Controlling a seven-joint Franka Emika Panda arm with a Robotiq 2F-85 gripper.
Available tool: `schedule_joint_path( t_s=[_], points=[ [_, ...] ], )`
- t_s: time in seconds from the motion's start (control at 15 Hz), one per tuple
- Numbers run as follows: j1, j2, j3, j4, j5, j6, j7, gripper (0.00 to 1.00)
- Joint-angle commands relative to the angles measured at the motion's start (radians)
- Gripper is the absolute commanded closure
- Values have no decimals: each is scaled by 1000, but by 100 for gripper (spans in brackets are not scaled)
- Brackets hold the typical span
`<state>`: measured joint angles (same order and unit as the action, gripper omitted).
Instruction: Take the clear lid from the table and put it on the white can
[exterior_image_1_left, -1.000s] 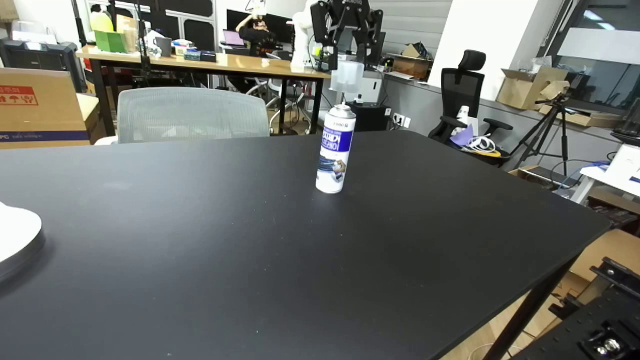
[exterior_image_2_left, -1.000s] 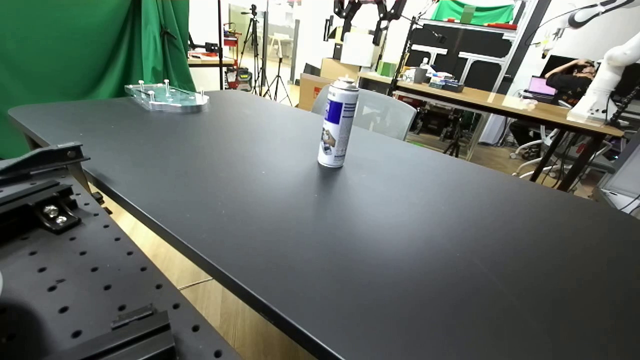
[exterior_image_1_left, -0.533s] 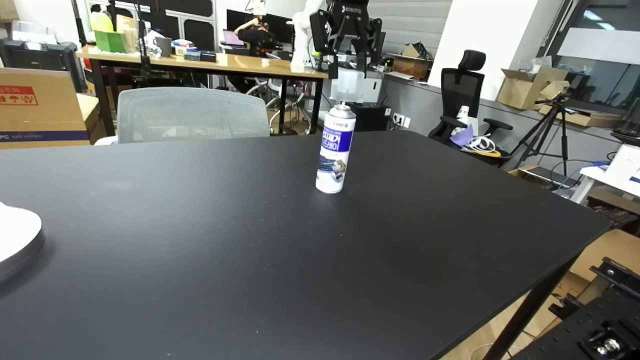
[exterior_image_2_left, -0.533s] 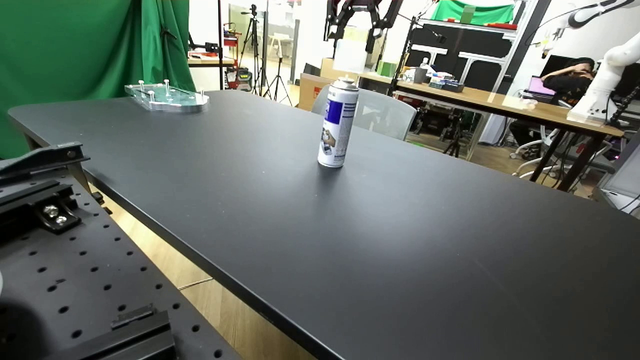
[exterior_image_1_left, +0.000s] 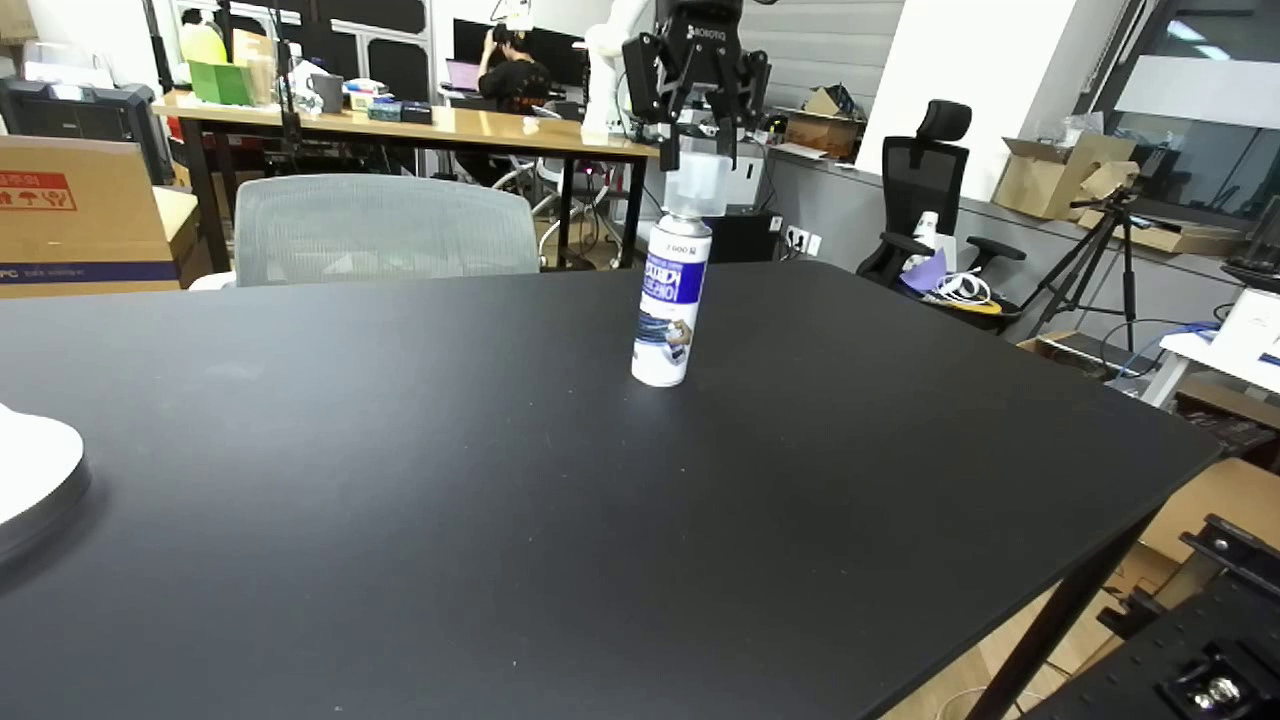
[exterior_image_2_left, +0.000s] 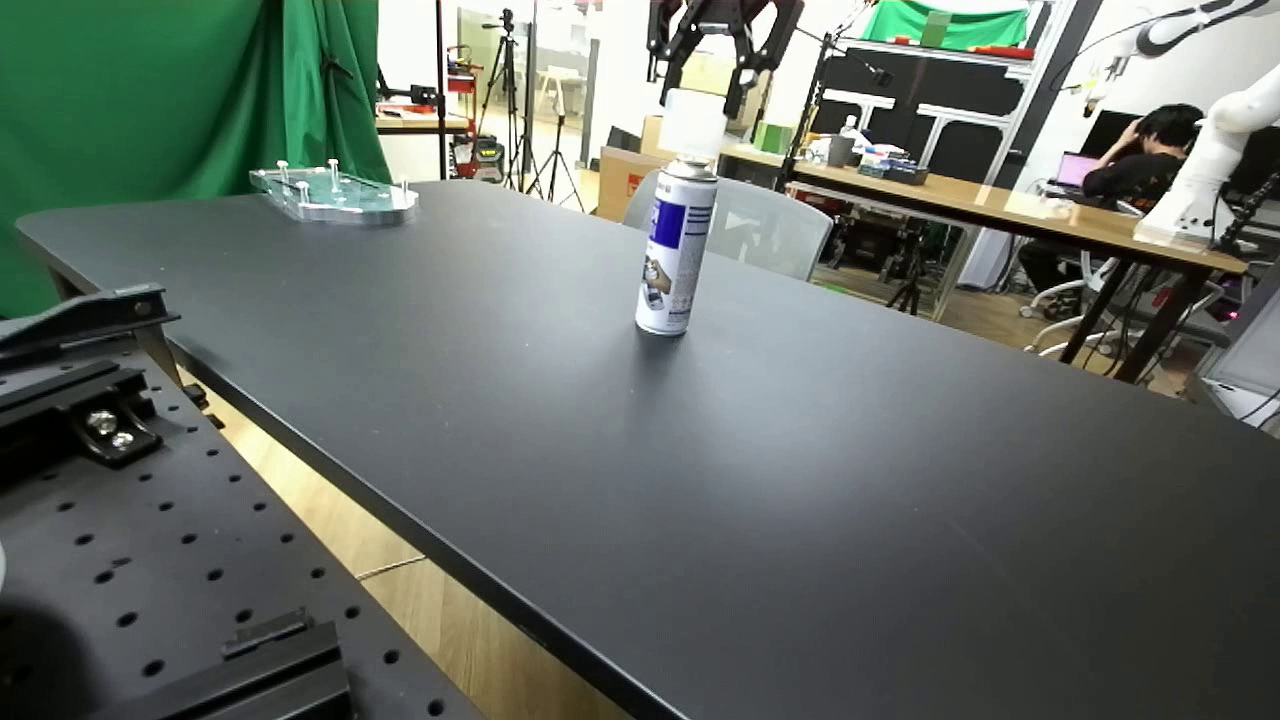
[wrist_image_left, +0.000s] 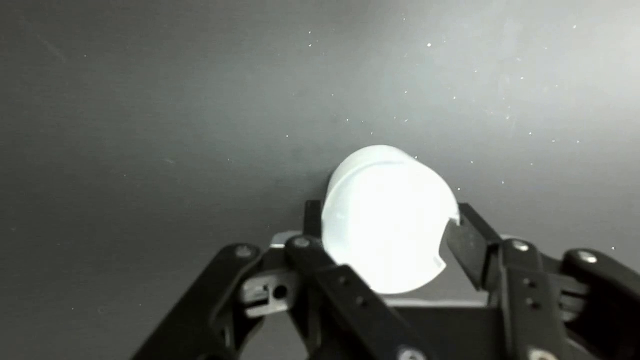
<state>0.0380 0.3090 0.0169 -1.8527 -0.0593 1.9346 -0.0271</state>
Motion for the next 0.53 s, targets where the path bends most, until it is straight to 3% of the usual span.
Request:
schedule_joint_path(
  t_s=[0.0, 0.47],
  points=[
    [-13, -3, 0, -11, 14, 10, -4, 60],
    [-21, 15, 2, -11, 21, 51, -13, 60]
  ],
)
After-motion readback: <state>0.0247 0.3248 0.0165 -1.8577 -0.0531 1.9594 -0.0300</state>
